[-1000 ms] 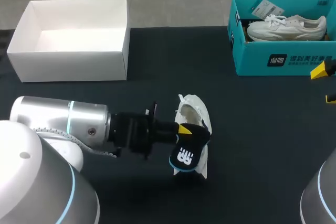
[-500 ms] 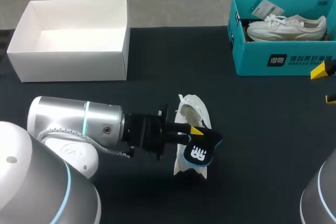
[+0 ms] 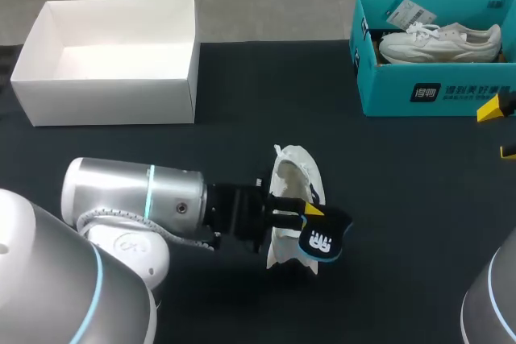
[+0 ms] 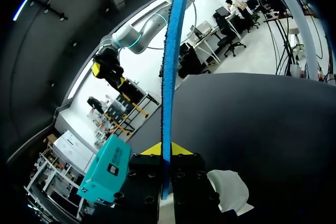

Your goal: Take the shoe out of the shoebox, open the shoe tongue, remove and reinsert the insole, then place the shoe into the shoebox

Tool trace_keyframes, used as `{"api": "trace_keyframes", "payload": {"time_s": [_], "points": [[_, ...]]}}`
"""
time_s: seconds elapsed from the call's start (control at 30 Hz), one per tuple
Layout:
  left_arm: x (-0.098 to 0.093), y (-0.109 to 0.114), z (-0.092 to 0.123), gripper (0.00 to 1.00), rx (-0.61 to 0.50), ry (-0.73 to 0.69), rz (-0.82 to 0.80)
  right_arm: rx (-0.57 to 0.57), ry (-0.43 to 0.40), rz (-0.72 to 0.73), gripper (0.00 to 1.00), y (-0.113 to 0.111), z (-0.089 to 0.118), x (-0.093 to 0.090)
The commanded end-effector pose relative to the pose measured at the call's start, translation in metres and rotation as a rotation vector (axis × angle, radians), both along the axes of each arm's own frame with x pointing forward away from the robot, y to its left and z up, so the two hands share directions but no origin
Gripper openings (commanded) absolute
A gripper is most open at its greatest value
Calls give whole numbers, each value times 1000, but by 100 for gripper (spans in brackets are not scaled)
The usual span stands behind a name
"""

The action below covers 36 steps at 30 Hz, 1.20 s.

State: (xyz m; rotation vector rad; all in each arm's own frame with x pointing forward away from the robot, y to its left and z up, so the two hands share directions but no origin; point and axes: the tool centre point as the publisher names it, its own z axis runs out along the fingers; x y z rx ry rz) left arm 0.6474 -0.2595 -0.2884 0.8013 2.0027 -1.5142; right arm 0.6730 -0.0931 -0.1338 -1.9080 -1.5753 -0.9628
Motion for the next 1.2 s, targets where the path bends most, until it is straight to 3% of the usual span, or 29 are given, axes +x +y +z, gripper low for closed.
{"api": "trace_keyframes", "payload": {"time_s": [0.03, 0.5, 0.83, 1.2], "points": [[1, -5, -2, 0, 12, 0, 8, -1, 0, -2, 100, 1, 0, -1], [-17, 9, 31, 0, 11, -56, -7, -1, 0, -2, 100, 1, 0, -1], [-25, 31, 32, 0, 27, -58, 17, -1, 0, -2, 100, 1, 0, -1], [-25, 43, 14, 0, 23, -17, -6, -1, 0, -2, 100, 1, 0, -1]]}}
